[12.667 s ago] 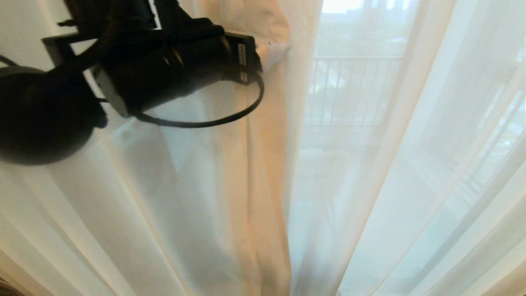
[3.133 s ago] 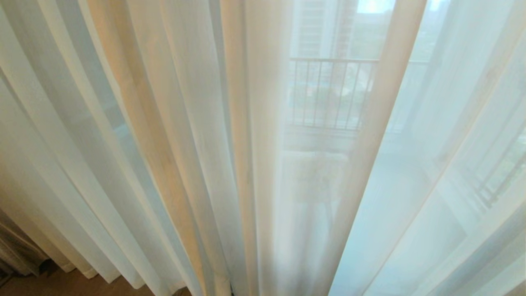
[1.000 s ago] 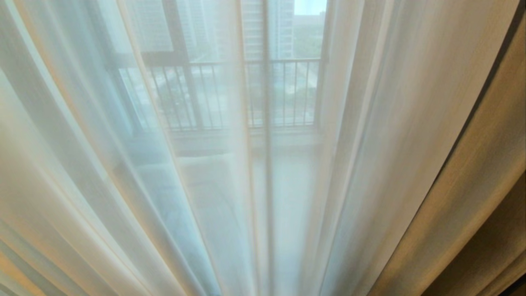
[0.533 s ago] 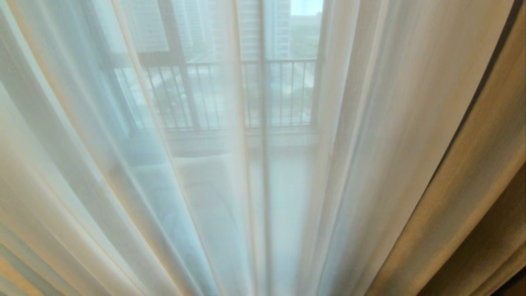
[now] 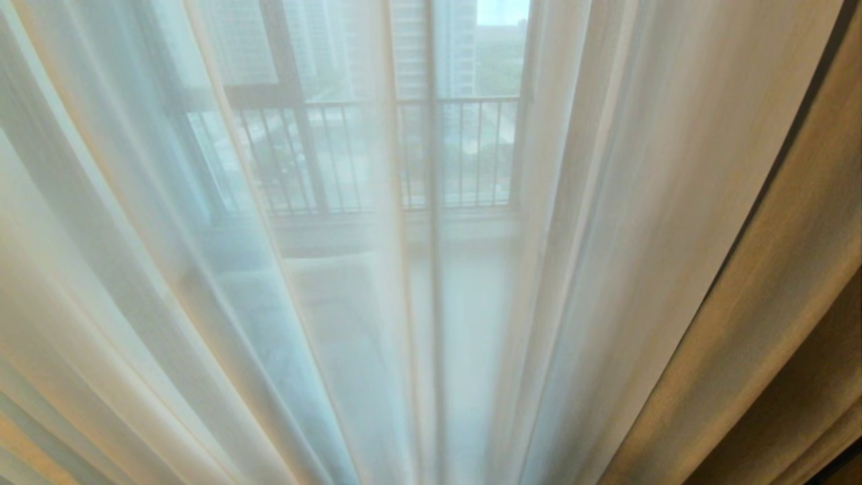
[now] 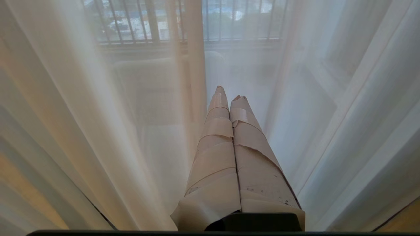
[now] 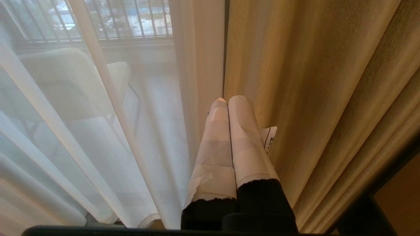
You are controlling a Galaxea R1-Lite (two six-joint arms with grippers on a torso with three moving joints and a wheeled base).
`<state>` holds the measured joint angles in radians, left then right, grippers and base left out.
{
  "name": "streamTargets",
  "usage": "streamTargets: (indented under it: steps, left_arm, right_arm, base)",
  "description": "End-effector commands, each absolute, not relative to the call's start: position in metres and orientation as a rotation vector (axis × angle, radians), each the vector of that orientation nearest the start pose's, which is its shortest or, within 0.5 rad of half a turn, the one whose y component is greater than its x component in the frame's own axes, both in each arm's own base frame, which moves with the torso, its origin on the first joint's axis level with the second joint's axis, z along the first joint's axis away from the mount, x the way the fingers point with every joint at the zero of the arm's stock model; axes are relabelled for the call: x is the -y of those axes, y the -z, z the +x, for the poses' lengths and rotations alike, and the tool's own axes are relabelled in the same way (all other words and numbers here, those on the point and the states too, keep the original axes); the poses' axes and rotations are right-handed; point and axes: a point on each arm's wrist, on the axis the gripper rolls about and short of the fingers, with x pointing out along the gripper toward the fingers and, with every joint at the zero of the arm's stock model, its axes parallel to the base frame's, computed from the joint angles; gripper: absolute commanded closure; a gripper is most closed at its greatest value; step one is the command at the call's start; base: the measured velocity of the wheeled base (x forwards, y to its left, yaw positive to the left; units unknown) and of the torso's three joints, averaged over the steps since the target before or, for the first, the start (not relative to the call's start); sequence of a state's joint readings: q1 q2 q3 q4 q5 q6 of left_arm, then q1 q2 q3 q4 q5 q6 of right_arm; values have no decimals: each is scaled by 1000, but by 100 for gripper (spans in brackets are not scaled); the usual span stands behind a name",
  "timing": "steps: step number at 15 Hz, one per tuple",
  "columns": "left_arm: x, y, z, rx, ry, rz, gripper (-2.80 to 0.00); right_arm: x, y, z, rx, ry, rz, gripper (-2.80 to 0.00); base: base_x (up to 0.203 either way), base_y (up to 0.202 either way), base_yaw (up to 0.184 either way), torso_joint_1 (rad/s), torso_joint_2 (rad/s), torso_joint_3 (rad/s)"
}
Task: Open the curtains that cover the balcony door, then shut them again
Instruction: Close the outer curtains on both sides
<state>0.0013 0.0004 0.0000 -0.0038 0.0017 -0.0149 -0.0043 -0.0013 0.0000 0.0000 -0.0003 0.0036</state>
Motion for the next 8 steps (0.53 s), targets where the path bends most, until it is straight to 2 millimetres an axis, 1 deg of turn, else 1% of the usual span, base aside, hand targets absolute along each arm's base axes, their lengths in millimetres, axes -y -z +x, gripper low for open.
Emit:
streamTargets:
  steps: [1, 4, 6, 8]
  left_arm:
    - [0, -76, -23, 5, -3, -15, 0]
    - [0, -76, -23, 5, -3, -15, 0]
    - [0, -76, -23, 5, -3, -15, 0]
    - [0, -76, -23, 5, -3, -15, 0]
  right_arm:
    - [0, -75, -23, 0, 5, 3, 0]
    - [0, -78, -24, 9, 4, -25, 0]
    - [-1, -93, -29, 53, -18, -43, 0]
    - [-1, -114, -38, 75, -37, -48, 0]
  base:
    - [0, 0, 0, 0, 0, 0]
    - [0, 0, 0, 0, 0, 0]
    - [0, 0, 0, 0, 0, 0]
    - [0, 0, 0, 0, 0, 0]
